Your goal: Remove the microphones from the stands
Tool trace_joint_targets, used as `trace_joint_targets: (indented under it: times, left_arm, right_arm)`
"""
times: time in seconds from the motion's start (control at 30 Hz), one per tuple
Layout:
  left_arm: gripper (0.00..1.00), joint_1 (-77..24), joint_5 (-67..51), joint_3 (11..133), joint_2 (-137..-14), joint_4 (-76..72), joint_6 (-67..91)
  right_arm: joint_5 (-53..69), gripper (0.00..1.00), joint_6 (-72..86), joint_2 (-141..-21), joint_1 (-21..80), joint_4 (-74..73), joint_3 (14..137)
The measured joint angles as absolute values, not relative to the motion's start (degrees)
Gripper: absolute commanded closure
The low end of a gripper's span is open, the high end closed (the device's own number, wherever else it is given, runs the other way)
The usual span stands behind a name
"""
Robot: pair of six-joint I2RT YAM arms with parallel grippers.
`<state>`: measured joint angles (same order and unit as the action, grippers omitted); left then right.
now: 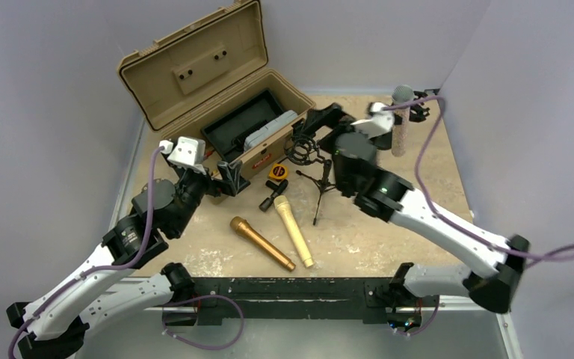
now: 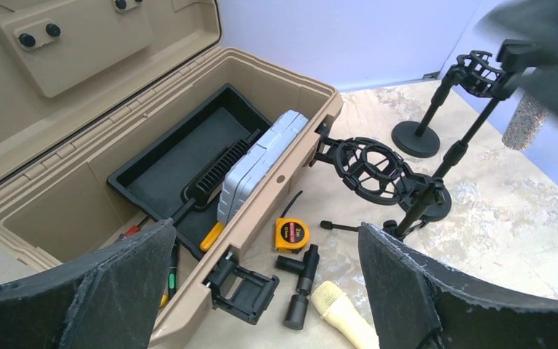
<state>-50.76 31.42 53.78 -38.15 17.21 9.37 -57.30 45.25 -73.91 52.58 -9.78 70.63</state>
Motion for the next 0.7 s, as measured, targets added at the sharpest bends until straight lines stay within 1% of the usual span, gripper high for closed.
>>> trace_joint_targets:
  times: [0.13, 0.2, 0.27, 0.4, 0.47, 0.57, 0.63, 0.7]
  left_arm:
    - [0.06, -50.76, 31.62, 53.78, -38.46, 17.23, 9.37]
    - [0.06, -50.76, 31.70, 53.78, -38.54, 17.23, 9.37]
    - [0.06, -50.76, 31.75, 53.78, -38.74, 17.23, 9.37]
    - [0.05, -50.76, 31.64, 53.78, -39.70, 17.30, 9.41]
    - [0.05, -50.76, 30.65, 53.78, -40.49, 17.28, 9.37]
    - [0.05, -50.76, 26.17, 53.80, -42.35, 17.21, 9.19]
    - [0.05, -50.76, 21.39, 53.80, -43.88, 16.93, 9.21]
    - [0.05, -50.76, 16.88, 53.80, -45.45, 16.27, 9.45]
  right_arm:
    - [-43.29, 0.01, 34.76, -59.90, 51.86, 15.49, 64.29]
    - [-37.56, 0.01, 29.47, -56.27, 51.70, 26.06, 62.96]
    - [-35.31, 0.01, 25.32, -56.01, 51.68, 31.51, 65.25]
    - [-35.59, 0.01, 15.38, -66.41, 51.09, 29.04, 83.35]
    - [-37.26, 0.01, 11.29, -70.65, 50.83, 25.96, 89.49]
    - [-38.70, 0.01, 7.18, -76.51, 48.51, 17.34, 95.33]
    - [-38.70, 0.02, 6.35, -79.70, 45.06, 10.07, 98.48]
    - [-39.22, 0.03, 6.17, -80.97, 41.39, 4.05, 99.11]
